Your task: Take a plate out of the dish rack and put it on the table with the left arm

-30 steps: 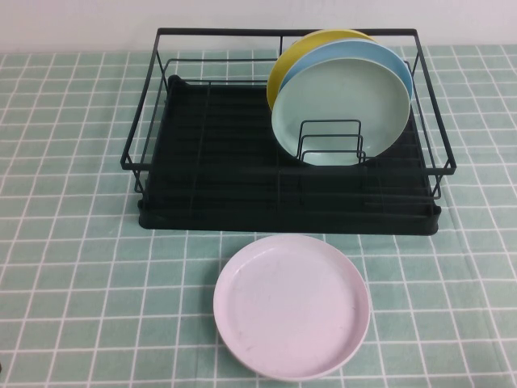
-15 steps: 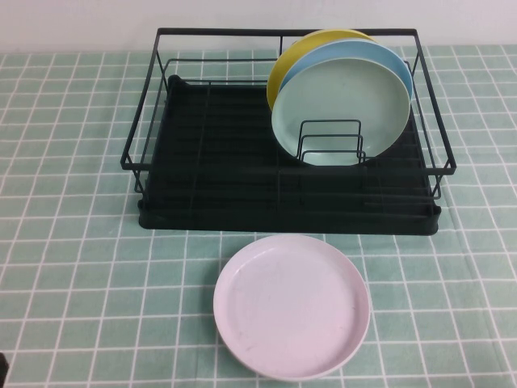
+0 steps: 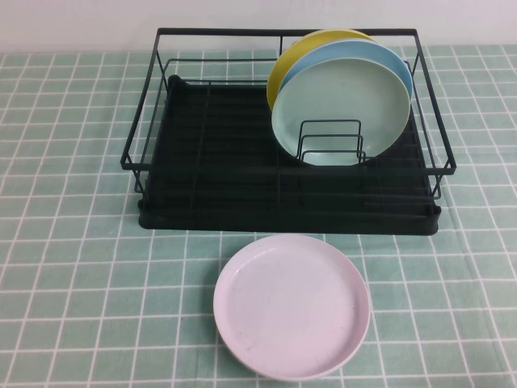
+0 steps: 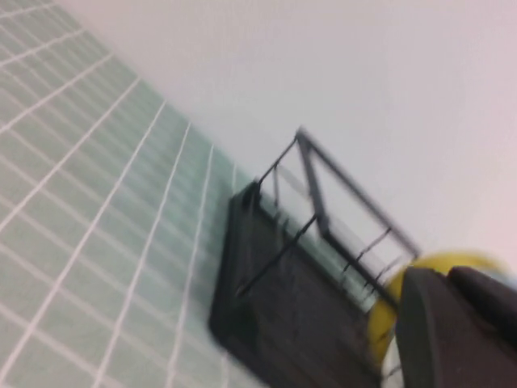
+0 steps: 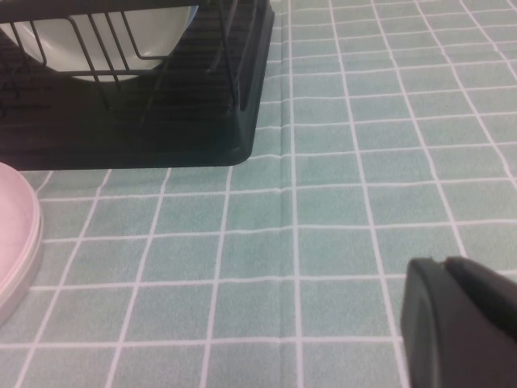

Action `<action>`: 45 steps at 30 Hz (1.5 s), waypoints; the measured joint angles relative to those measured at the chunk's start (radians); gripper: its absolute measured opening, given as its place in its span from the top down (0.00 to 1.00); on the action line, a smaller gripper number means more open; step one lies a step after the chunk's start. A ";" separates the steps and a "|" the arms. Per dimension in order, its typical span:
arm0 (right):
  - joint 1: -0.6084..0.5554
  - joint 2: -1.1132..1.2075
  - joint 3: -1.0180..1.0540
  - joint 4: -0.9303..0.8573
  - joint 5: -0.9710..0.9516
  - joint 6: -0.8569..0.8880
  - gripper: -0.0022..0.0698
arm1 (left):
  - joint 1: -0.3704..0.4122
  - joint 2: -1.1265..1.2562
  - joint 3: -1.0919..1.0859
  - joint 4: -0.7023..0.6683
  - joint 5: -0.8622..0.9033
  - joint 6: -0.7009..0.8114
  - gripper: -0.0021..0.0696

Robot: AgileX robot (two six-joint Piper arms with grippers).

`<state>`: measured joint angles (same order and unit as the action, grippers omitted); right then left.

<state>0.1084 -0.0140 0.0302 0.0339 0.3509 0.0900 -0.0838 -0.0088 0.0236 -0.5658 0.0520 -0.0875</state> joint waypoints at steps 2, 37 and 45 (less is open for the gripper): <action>0.000 0.000 0.000 0.000 0.000 0.000 1.00 | 0.000 0.000 0.000 -0.037 -0.052 -0.040 0.98; 0.000 0.000 0.000 0.000 0.000 0.000 1.00 | -0.170 1.423 -1.612 0.125 1.147 0.994 0.98; 0.000 0.000 0.000 0.000 0.000 0.000 1.00 | -0.251 1.665 -1.858 0.132 1.181 1.105 0.66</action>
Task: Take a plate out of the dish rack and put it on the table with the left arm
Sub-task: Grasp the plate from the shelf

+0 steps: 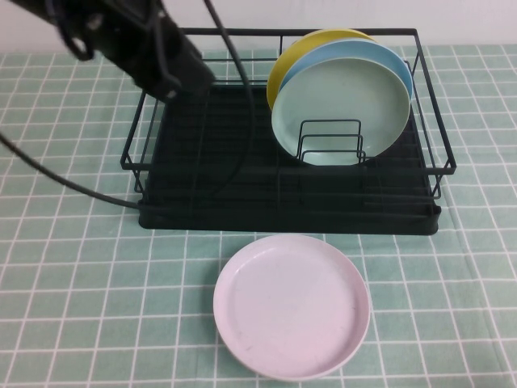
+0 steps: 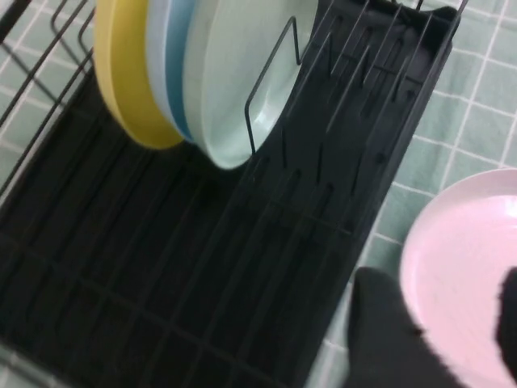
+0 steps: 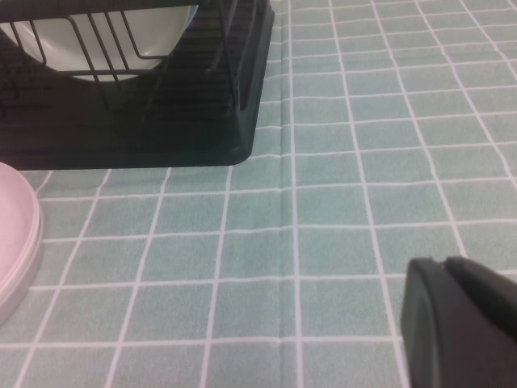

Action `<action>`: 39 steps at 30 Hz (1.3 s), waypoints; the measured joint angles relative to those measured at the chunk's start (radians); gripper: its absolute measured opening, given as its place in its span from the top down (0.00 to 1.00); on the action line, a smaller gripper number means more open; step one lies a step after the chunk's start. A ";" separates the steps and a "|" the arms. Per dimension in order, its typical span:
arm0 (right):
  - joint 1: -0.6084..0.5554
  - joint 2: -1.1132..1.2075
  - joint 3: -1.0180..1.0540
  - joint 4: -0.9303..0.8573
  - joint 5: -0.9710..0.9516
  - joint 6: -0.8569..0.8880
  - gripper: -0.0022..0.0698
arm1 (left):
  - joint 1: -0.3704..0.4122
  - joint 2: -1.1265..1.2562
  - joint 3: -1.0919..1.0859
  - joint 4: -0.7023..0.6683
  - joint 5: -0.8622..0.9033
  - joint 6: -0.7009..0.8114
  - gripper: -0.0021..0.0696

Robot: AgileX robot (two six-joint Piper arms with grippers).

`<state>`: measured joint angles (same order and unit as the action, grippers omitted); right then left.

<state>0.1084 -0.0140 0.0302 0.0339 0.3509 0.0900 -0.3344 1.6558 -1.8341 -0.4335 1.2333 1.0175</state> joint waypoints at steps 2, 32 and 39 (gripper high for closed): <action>0.000 0.000 0.000 0.000 0.000 0.000 1.00 | -0.019 0.039 -0.016 0.002 -0.027 0.037 0.52; 0.000 0.000 0.000 0.000 0.000 0.000 1.00 | -0.215 0.335 -0.025 -0.079 -0.667 0.225 0.38; 0.000 0.000 0.000 0.000 0.000 0.000 1.00 | -0.217 0.365 -0.025 -0.108 -0.691 0.243 0.38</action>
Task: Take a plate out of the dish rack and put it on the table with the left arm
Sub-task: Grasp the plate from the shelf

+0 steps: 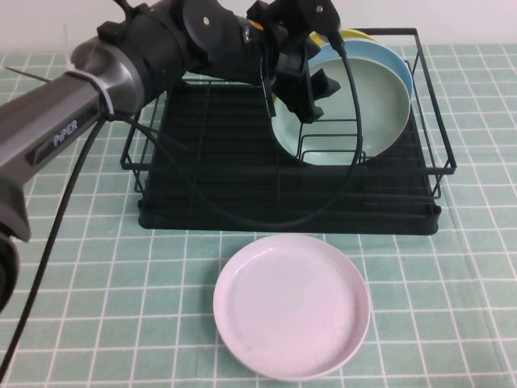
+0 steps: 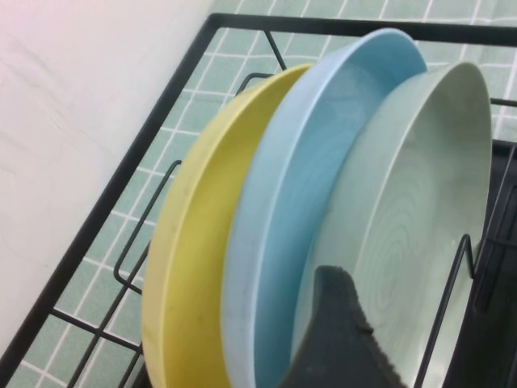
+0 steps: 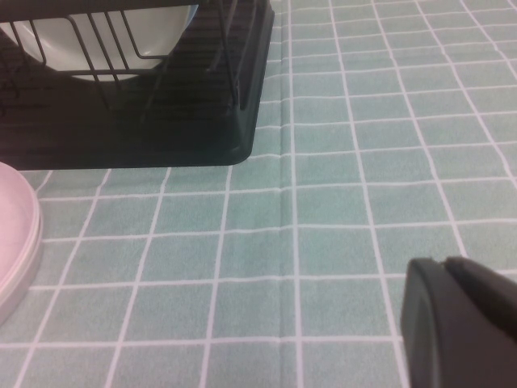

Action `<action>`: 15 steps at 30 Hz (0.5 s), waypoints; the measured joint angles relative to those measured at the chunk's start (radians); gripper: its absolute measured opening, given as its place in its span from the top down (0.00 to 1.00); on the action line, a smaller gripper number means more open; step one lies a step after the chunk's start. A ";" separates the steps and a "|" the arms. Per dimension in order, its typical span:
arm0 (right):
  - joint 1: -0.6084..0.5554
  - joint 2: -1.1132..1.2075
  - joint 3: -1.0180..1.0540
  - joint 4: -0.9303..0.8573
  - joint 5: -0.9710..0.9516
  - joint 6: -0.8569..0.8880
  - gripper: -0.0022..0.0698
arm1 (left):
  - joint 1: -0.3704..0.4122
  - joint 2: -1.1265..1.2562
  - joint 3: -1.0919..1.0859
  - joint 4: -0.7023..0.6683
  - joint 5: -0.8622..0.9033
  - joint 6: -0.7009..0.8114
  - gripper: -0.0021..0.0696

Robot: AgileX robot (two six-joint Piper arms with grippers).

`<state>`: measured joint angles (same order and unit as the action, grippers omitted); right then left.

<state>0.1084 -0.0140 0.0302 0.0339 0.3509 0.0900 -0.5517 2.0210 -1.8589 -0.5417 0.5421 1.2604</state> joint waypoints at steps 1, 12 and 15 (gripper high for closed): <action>0.000 0.000 0.000 0.000 0.000 0.000 1.00 | 0.000 0.000 0.000 0.000 -0.002 0.000 0.38; 0.000 0.000 0.000 0.000 0.000 0.000 1.00 | 0.000 0.036 0.000 -0.008 -0.071 0.000 0.38; 0.000 0.000 0.000 0.000 0.000 0.000 1.00 | 0.000 0.048 0.000 -0.014 -0.085 0.002 0.38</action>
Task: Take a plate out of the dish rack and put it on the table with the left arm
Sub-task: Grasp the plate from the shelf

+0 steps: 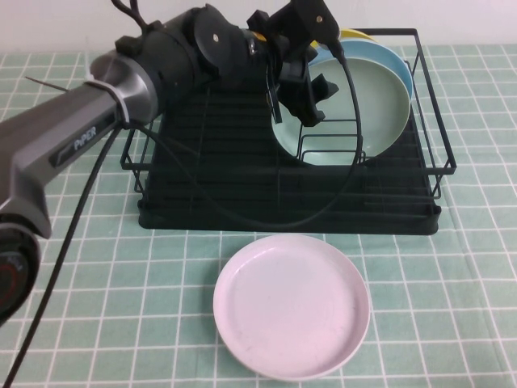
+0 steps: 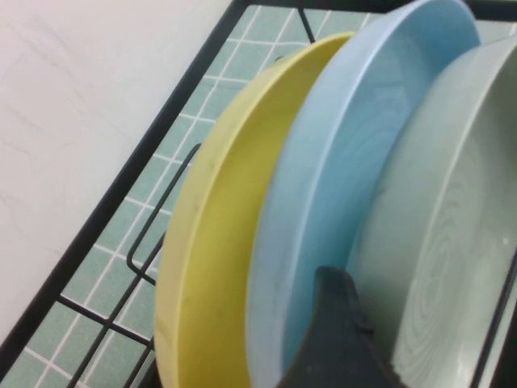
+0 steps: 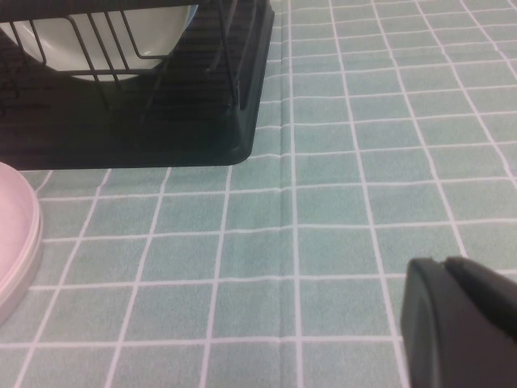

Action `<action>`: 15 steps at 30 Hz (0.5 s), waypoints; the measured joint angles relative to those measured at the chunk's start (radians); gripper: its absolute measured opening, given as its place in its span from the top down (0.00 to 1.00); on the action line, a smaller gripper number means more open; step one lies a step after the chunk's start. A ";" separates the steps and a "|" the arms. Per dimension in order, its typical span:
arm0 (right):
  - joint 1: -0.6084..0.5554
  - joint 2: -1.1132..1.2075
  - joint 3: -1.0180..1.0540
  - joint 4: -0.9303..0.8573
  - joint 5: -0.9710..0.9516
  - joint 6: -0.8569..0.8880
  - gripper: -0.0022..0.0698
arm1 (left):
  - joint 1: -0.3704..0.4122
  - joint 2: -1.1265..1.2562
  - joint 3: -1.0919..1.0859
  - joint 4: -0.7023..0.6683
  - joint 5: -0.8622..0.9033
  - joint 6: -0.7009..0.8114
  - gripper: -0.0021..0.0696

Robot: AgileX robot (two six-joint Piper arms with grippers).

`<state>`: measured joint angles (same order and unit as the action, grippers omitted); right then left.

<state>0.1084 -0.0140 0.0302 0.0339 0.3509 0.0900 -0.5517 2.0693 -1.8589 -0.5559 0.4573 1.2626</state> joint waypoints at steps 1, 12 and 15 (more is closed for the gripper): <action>0.000 0.000 0.000 0.000 0.000 0.000 1.00 | 0.000 0.007 0.000 -0.007 -0.009 0.000 0.38; 0.000 0.000 0.000 0.000 0.000 0.000 1.00 | 0.000 0.058 0.000 -0.038 -0.100 0.006 0.47; 0.000 0.000 0.000 0.000 0.000 0.000 1.00 | -0.001 0.067 0.000 -0.038 -0.115 0.006 0.62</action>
<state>0.1084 -0.0140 0.0302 0.0339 0.3509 0.0900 -0.5524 2.1363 -1.8589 -0.5940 0.3424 1.2686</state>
